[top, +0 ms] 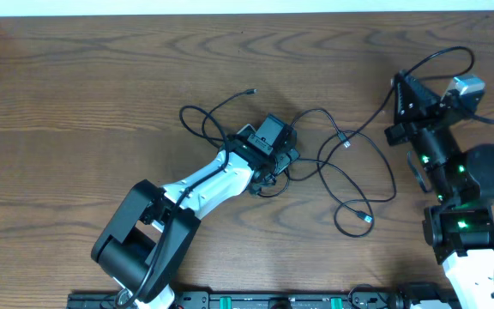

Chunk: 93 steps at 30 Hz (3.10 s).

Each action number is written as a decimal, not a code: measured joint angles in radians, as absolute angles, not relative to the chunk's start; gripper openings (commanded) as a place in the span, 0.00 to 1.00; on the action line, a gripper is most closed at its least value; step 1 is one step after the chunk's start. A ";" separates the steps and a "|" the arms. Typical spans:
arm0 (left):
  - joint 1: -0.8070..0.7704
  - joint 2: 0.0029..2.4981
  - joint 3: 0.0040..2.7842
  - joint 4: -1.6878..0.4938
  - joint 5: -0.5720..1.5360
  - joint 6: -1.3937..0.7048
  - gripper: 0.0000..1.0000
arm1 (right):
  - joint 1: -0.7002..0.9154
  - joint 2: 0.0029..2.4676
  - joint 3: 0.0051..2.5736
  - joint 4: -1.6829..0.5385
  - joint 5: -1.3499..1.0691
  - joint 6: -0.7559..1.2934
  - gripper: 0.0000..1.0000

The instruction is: Untangle cables

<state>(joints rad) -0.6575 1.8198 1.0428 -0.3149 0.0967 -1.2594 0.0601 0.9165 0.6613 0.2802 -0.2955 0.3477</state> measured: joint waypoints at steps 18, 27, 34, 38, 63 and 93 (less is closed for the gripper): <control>-0.658 1.819 1.043 -0.318 0.068 -1.259 0.98 | 0.107 1.184 0.669 -0.356 -0.539 0.340 0.01; -0.651 1.819 1.043 -0.331 0.073 -1.218 0.98 | 0.139 1.198 0.669 -0.406 -0.477 0.268 0.01; -0.548 1.756 1.018 -0.475 0.099 -1.051 0.98 | 0.139 1.198 0.669 -0.402 -0.403 0.259 0.01; -0.524 1.659 1.011 -0.553 0.099 -0.949 0.98 | 0.139 1.198 0.669 -0.395 -0.376 0.259 0.01; -0.647 1.592 0.950 -0.682 -0.044 -0.640 0.65 | 0.139 1.198 0.669 -0.389 -0.323 0.258 0.02; -0.722 1.643 0.892 -0.530 -0.056 -0.680 0.49 | 0.139 1.198 0.669 -0.392 -0.321 0.258 0.04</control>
<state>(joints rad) -0.7219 1.6432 0.8925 -0.5297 -0.0555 -0.6804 0.1390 1.1980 0.6685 -0.3920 -0.3210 0.2584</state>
